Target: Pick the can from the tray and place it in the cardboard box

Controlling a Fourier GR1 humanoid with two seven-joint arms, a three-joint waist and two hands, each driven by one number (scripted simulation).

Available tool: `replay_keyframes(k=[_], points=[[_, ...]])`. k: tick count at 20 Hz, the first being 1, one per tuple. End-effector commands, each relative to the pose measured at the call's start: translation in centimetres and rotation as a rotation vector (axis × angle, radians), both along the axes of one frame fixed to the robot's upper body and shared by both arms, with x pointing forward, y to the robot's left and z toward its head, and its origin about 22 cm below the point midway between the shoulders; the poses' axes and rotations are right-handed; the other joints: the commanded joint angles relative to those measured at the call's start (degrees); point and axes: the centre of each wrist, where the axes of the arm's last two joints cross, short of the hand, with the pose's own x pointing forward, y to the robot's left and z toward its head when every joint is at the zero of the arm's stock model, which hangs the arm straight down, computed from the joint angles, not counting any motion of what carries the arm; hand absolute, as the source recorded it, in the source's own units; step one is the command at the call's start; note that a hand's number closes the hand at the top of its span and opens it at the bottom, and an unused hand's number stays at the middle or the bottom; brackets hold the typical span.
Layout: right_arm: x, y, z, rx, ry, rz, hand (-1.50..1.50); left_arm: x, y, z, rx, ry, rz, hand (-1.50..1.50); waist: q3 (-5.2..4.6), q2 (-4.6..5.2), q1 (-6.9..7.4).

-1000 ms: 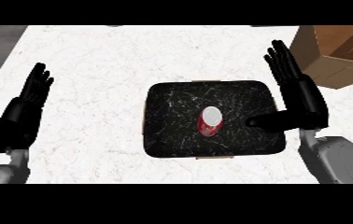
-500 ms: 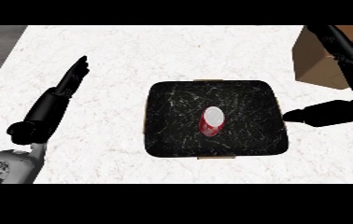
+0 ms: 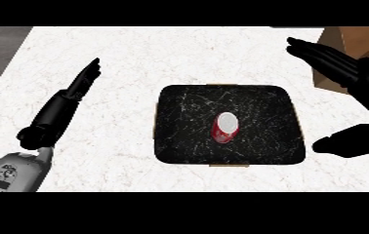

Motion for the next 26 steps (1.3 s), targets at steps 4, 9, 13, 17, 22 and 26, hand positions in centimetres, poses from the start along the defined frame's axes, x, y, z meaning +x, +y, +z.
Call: replay_keyframes(k=[4,9,13,17,22,26], points=[[-2.6,5.8,1.8,-0.317,0.084,0.015,-1.50,-0.2,0.1,0.2,-0.001,0.001,-0.018,0.00,-0.06,-0.05,1.07],[-2.9,9.9,1.0,-0.442,0.092,-0.013,-1.50,0.0,-1.0,-1.2,-0.003,0.017,-0.038,0.00,0.01,0.19,1.15],[-4.4,12.6,0.0,-0.518,0.172,-0.038,-1.50,1.1,-0.1,-0.6,0.003,0.005,-0.014,0.00,0.02,0.12,0.60],[-5.4,15.5,0.5,-0.518,0.198,-0.066,-1.50,0.3,-1.2,-1.6,0.001,0.009,-0.015,0.00,0.04,-0.02,0.48],[-6.0,17.5,-3.1,-0.530,0.245,-0.072,-1.50,1.4,0.5,0.9,-0.001,0.006,-0.012,0.00,0.11,0.01,0.32],[-4.3,16.5,-3.2,-0.593,0.198,-0.125,-1.50,1.1,-0.3,0.8,0.003,0.007,-0.019,0.00,0.14,0.05,0.33]])
